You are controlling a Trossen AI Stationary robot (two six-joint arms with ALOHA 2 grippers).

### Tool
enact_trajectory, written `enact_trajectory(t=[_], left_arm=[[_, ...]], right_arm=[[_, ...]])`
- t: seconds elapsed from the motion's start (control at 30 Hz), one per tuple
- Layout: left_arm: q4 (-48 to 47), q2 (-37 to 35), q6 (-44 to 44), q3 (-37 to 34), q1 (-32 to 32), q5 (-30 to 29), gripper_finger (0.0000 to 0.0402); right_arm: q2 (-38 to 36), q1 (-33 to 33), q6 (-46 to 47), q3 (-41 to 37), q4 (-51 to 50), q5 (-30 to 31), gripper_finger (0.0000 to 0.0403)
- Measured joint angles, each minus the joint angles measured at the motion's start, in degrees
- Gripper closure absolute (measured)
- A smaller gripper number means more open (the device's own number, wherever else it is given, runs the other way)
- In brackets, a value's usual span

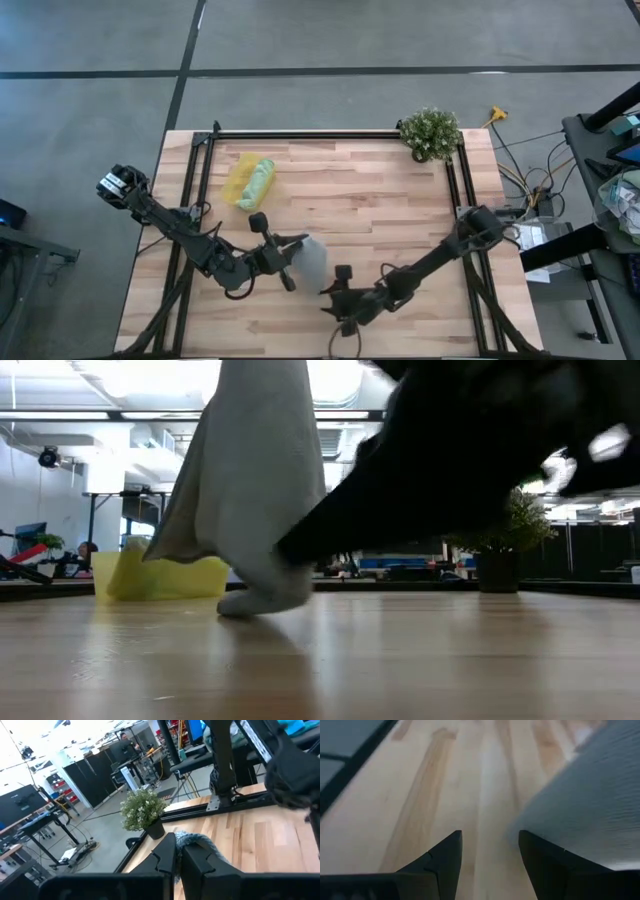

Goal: Roll microfiber towels into tight, uniform cylinder then place into a basket
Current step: Fold the gray towel

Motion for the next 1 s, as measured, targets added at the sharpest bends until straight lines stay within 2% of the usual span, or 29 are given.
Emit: enact_trajectory(t=[0.13,0.27,0.47,0.6,0.87,1.0], left_arm=[[0.35,0.0,0.51,-0.44,0.7,-0.21,0.0401],[0.36,0.0,-0.74,-0.69,1.15,0.18,0.0401],[0.25,0.0,-0.78,-1.05,1.1,0.33,0.0401],[0.03,0.0,-2.13,-0.8,0.35,0.22,0.0401],[0.1,0.29,-3.78,2.55,-4.95,0.61,0.0401],[-1.0,1.2,-3.78,3.04,-7.41,0.91,0.0401]], right_arm=[[5.09,-0.68,-4.44,5.48,-1.06,0.26,0.0212],[7.59,-1.49,-5.62,10.99,-8.46,6.86,0.022],[7.02,-1.74,0.79,15.64,-23.25,20.59,0.0238],[5.75,-0.95,6.32,16.48,-31.3,27.04,0.0252],[4.09,0.78,15.16,17.53,-44.09,36.05,0.0281],[3.23,0.87,19.14,17.42,-48.63,37.05,0.0294]])
